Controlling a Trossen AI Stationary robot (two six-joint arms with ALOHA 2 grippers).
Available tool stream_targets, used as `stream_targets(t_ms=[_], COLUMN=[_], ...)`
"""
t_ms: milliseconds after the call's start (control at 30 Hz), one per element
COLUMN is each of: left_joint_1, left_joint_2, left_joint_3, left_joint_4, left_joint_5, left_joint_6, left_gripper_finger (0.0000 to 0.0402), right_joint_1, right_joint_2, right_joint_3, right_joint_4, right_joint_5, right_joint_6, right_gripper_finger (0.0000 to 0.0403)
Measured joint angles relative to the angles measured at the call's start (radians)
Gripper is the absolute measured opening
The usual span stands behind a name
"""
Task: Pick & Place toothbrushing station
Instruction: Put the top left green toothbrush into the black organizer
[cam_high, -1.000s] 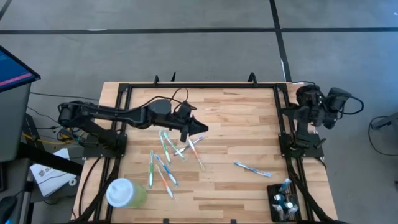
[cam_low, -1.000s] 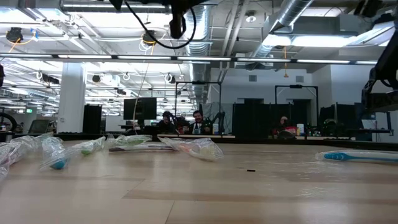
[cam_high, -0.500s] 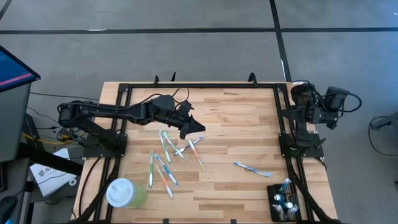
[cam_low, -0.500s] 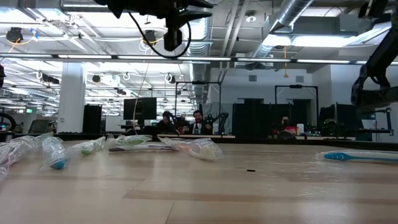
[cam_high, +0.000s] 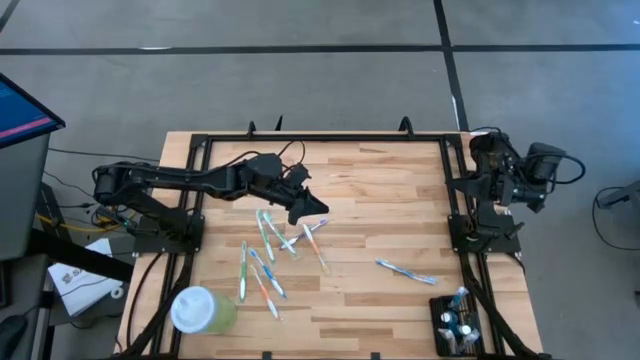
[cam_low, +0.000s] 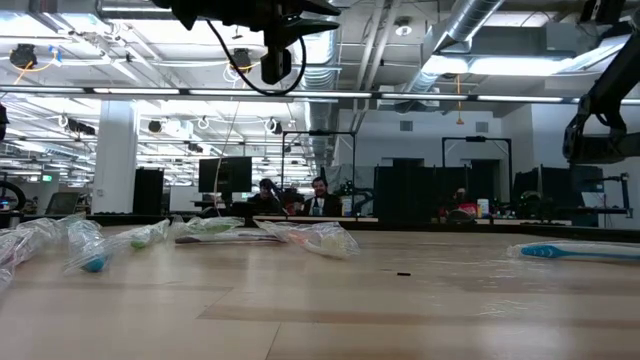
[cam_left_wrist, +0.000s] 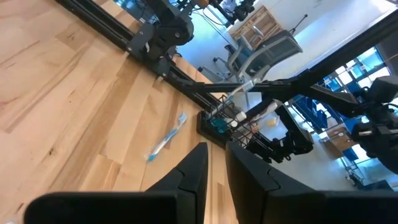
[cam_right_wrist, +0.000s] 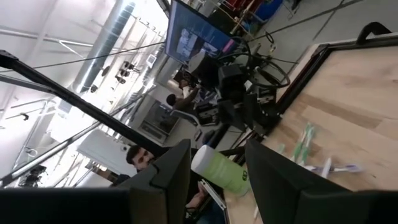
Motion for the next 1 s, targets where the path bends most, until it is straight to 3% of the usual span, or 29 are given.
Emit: stream_targets(t_ms=[200,433,700,1000], left_joint_1=[0.0,0.007,0.006,0.006], left_joint_2=[0.0,0.0,0.0,0.0], left_joint_3=[0.0,0.0,0.0,0.0], left_joint_4=[0.0,0.0,0.0,0.001], left_joint_5=[0.017,0.035,0.051,0.05], left_joint_6=[0.001,0.0,0.0,-0.003], left_gripper_finger=[0.0053,0.0053,0.0053,0.0053], right_joint_1=[-0.004,-0.018,-0.004,0.006], right_joint_2=[0.0,0.041,0.169,0.136], right_joint_3=[0.0,0.0,0.0,-0.001], right_joint_4=[-0.009,-0.019,-0.013,-0.025], right_joint_5=[-0.013,-0.266,-0.207,-0.236], right_joint_6=[-0.044,-0.002,0.01,-0.065], right_gripper_finger=[0.0146,0.0146,0.0146,0.0117])
